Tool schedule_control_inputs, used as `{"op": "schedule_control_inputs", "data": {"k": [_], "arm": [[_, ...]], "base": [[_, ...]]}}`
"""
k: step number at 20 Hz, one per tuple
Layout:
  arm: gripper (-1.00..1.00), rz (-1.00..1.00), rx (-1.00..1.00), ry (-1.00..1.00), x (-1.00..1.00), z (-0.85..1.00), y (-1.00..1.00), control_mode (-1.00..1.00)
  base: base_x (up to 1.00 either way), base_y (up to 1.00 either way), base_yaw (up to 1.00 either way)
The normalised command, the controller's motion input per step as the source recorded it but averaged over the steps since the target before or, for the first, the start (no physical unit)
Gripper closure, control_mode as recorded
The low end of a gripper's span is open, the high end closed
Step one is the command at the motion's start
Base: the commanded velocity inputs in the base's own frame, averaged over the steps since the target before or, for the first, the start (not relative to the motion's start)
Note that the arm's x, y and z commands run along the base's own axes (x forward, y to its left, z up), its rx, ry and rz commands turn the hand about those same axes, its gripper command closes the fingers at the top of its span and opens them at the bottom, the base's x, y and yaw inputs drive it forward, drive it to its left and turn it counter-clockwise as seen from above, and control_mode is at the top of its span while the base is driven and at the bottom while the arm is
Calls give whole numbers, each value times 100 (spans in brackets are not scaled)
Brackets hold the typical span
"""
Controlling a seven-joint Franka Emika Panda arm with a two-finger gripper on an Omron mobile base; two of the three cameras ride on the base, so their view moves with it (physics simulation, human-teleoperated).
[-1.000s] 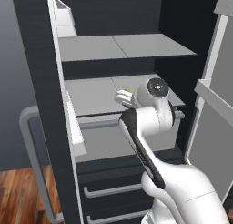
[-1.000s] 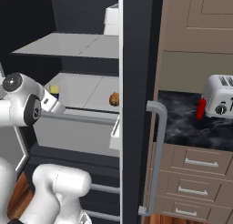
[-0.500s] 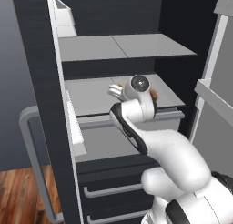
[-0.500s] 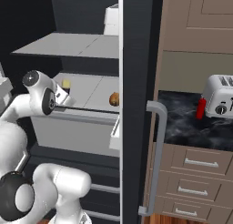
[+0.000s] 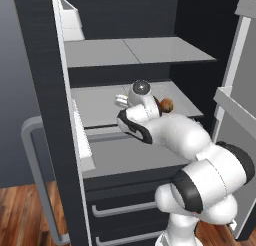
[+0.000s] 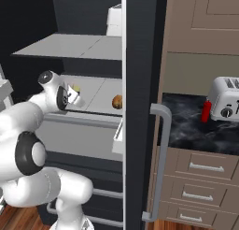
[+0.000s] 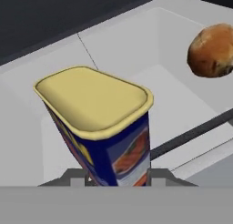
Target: Place the condiment bottle and ketchup from the counter to the top shelf of the fridge. If the existing items in the fridge are on the top shelf, move them to other shelves.
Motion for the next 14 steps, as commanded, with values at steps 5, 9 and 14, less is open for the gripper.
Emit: {"op": "schedule_control_inputs", "data": {"k": [5, 9, 14], "arm": [[100, 0, -5, 1, 91, -37, 9, -100], [100, 0, -3, 0, 100, -44, 14, -100], [-100, -4, 0, 1, 80, -20, 9, -100]], "base": [[0, 0, 0], [0, 0, 0], [0, 0, 0]]}}
